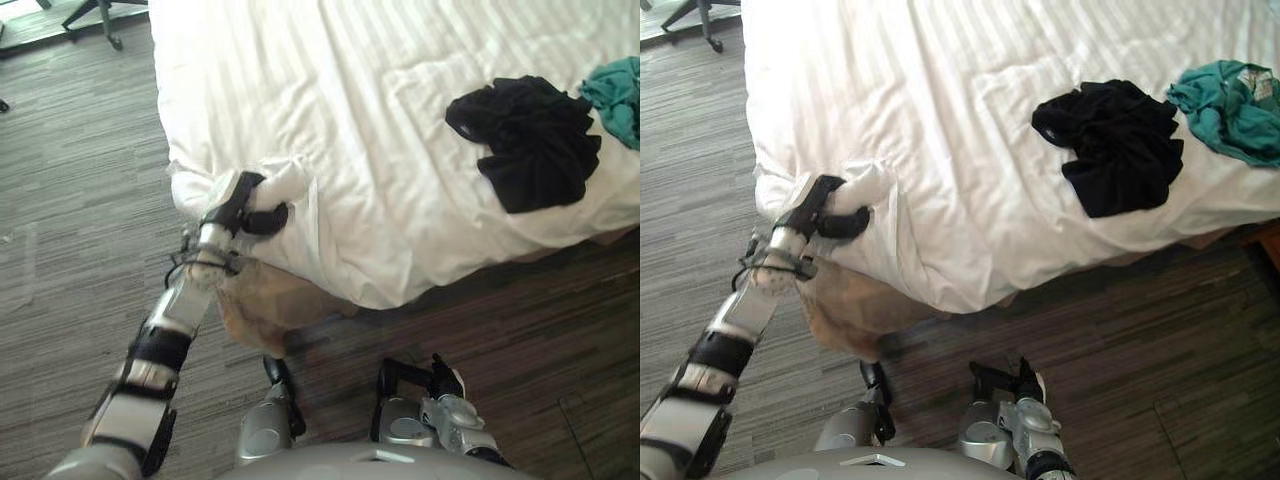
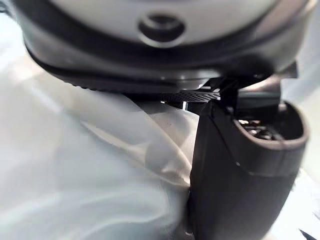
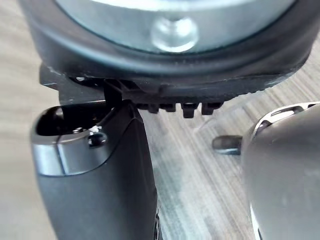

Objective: Tidy up the quilt and then pick up the clothes from the bed and put them into the laundry hamper

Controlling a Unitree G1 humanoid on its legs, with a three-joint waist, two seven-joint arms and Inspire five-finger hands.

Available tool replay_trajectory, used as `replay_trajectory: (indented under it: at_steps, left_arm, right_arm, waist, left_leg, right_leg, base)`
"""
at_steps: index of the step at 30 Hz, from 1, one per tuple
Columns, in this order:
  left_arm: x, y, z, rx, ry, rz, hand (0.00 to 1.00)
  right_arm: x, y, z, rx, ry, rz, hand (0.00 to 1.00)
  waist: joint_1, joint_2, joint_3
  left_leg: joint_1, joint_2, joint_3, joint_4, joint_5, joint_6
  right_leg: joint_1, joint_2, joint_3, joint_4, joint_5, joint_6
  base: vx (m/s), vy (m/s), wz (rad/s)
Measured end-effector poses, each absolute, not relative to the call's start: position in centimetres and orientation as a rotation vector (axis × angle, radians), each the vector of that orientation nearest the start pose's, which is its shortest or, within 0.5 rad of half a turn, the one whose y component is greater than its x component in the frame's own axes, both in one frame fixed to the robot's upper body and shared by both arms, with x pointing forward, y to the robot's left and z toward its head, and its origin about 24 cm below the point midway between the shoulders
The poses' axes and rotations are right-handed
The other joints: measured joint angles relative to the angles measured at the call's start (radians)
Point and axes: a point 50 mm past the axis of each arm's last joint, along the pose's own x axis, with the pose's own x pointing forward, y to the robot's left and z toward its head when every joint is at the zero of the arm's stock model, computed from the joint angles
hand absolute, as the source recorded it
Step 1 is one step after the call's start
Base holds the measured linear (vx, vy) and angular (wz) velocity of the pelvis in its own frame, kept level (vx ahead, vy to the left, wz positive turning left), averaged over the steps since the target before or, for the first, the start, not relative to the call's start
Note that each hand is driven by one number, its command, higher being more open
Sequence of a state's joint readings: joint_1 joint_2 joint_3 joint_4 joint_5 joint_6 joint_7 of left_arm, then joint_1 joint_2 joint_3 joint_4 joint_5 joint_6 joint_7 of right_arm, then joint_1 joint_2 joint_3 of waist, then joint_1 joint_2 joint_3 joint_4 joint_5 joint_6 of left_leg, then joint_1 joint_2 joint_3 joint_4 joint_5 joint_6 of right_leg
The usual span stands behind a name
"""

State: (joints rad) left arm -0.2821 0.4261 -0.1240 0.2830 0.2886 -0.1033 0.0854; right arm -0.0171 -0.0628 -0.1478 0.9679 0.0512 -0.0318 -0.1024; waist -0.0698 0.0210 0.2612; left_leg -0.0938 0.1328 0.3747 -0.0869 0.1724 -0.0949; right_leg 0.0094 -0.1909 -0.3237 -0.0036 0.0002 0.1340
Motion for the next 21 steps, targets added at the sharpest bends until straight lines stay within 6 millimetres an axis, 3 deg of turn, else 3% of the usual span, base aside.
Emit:
replay_trajectory:
  at_steps: [5, 6, 10, 12, 14, 17, 21]
  left_arm:
    - [25.3, 22.2, 3.5, 0.617, 0.000, 0.000, 0.00]
    - [23.9, 22.8, 2.6, 0.582, 0.034, 0.014, 1.00]
    - [21.0, 25.6, 0.2, 0.352, 0.133, 0.103, 1.00]
    - [19.8, 27.2, -2.0, 0.296, 0.232, 0.161, 1.00]
    - [17.1, 28.8, -5.7, 0.234, 0.409, 0.253, 1.00]
    - [15.0, 28.7, -8.4, 0.273, 0.543, 0.292, 1.00]
    - [14.5, 28.2, -9.5, 0.333, 0.610, 0.318, 1.00]
  right_arm:
    - [15.4, -19.8, -13.9, 0.005, 0.904, -0.266, 1.00]
    - [15.6, -19.9, -13.8, 0.002, 0.899, -0.264, 1.00]
    - [15.9, -20.7, -13.6, -0.014, 0.892, -0.267, 1.00]
    - [15.6, -21.0, -13.7, -0.021, 0.908, -0.262, 1.00]
    - [14.6, -21.2, -14.2, -0.021, 0.945, -0.252, 1.00]
    - [12.1, -21.2, -15.1, -0.038, 1.016, -0.248, 1.00]
    - [9.9, -21.2, -15.8, -0.018, 1.079, -0.277, 1.00]
  waist:
    - [0.042, 0.001, -0.006]
    - [0.042, 0.001, -0.009]
    - [0.065, -0.001, -0.012]
    - [0.073, -0.002, -0.014]
    - [0.073, -0.005, -0.035]
    - [0.078, -0.013, -0.083]
    - [0.075, -0.031, -0.099]
  left_leg:
    - [0.050, 0.000, -0.003, 0.000, 0.000, 0.000]
    - [0.050, 0.000, -0.012, 0.000, 0.000, -0.001]
    - [0.055, -0.001, -0.026, -0.003, 0.000, -0.001]
    - [0.072, -0.002, -0.033, -0.004, 0.000, -0.001]
    - [0.090, 0.002, -0.042, -0.005, -0.013, -0.008]
    - [0.105, 0.005, -0.037, -0.005, -0.030, -0.015]
    - [0.119, 0.010, -0.023, -0.005, -0.043, -0.025]
  right_leg:
    - [0.055, 0.001, -0.017, 0.001, -0.003, -0.005]
    - [0.061, 0.001, -0.029, 0.001, -0.005, -0.008]
    - [0.074, 0.002, -0.043, 0.003, -0.010, -0.014]
    - [0.093, 0.001, -0.049, 0.006, -0.017, -0.012]
    - [0.113, 0.002, -0.059, 0.014, -0.036, -0.007]
    - [0.116, 0.002, -0.054, 0.022, -0.059, -0.004]
    - [0.116, 0.004, -0.034, 0.028, -0.066, -0.002]
  base:
    - [0.05, -0.024, 0.04]
    - [0.00, -0.012, 0.17]
    - [-0.05, 0.007, 0.10]
    - [-0.08, 0.009, 0.06]
    - [-0.10, -0.005, 0.08]
    - [-0.08, -0.001, -0.04]
    - [0.01, -0.003, -0.15]
